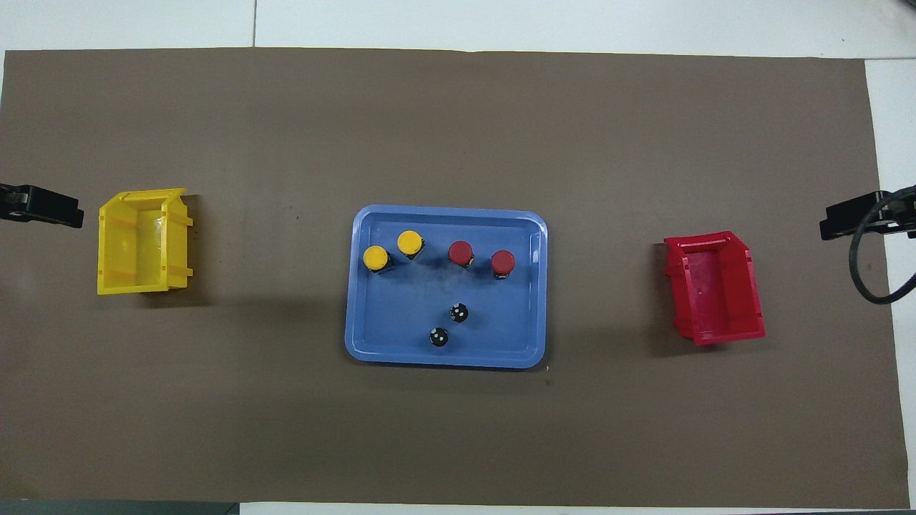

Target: Sort red and yellow buttons by color

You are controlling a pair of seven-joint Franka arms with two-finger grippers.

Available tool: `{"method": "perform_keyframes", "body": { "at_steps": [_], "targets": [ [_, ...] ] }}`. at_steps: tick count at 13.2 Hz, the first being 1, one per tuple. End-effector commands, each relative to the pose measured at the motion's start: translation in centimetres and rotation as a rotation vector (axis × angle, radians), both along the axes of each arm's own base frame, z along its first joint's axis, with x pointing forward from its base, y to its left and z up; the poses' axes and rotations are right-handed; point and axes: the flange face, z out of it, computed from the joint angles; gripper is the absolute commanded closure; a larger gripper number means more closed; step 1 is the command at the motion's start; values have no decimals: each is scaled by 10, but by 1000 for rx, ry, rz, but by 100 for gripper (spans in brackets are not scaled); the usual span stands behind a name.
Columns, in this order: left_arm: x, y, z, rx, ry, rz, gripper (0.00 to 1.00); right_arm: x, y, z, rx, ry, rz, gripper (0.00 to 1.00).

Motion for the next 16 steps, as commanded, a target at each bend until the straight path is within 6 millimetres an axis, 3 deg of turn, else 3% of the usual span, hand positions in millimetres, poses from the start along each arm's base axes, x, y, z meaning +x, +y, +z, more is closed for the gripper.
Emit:
{"method": "perform_keyframes", "body": {
  "at_steps": [1,16],
  "targets": [
    [-7,5,3,25,5,-6,0,3,1,3,-5,2,13,0],
    [-7,5,3,25,5,-6,0,4,7,4,10,-5,9,0]
  ]
}}
